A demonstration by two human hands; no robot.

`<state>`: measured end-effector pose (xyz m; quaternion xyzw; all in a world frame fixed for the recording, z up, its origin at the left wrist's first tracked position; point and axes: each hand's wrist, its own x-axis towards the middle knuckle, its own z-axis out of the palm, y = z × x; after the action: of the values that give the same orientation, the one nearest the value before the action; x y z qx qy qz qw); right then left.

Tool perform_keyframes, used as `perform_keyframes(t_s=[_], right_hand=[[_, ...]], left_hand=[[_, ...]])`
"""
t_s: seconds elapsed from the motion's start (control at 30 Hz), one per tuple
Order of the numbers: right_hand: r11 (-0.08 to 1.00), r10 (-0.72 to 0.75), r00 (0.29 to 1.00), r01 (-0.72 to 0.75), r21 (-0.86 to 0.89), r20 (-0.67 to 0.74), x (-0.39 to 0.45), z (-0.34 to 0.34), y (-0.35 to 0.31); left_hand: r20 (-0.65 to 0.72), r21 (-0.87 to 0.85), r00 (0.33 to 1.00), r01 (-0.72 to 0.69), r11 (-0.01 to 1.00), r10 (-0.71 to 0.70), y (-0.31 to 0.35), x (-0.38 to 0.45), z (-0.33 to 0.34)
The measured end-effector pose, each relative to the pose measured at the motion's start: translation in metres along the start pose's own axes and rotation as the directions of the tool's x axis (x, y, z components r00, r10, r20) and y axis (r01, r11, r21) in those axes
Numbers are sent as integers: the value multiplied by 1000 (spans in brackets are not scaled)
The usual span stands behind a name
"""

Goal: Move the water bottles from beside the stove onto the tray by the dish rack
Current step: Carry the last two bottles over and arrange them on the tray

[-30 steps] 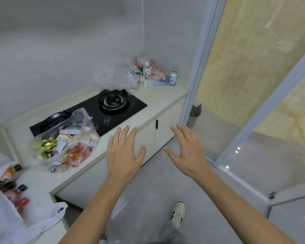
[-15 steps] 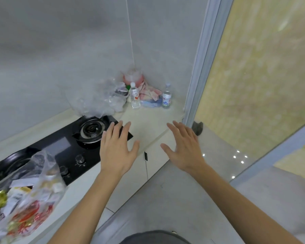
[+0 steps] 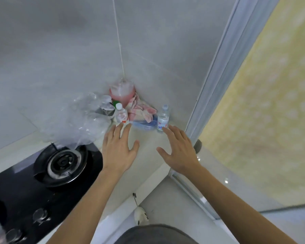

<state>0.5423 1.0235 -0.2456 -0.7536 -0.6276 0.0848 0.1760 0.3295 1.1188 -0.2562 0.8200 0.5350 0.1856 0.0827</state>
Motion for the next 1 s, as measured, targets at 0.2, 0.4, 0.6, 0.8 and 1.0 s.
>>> perform_keyframes(t_s=[0.2, 0.4, 0.6, 0.8, 1.0], right_hand=[[999, 33, 999, -33, -28, 8, 110, 3, 31], [996, 88, 986, -82, -47, 145, 191, 22, 61], [995, 79, 971, -61, -84, 228, 229, 44, 84], [989, 72, 965, -36, -145, 251, 248, 51, 100], [989, 18, 965, 22, -147, 261, 254, 57, 106]], left_hand=[[30, 29, 1000, -5, 1000, 4, -27, 118, 24], [179, 37, 977, 113, 993, -118, -43, 185, 43], [303, 70, 933, 182, 981, -195, -62, 210, 69], [289, 122, 933, 188, 975, -216, -70, 217, 77], [246, 109, 953, 154, 982, -177, -68, 210, 83]])
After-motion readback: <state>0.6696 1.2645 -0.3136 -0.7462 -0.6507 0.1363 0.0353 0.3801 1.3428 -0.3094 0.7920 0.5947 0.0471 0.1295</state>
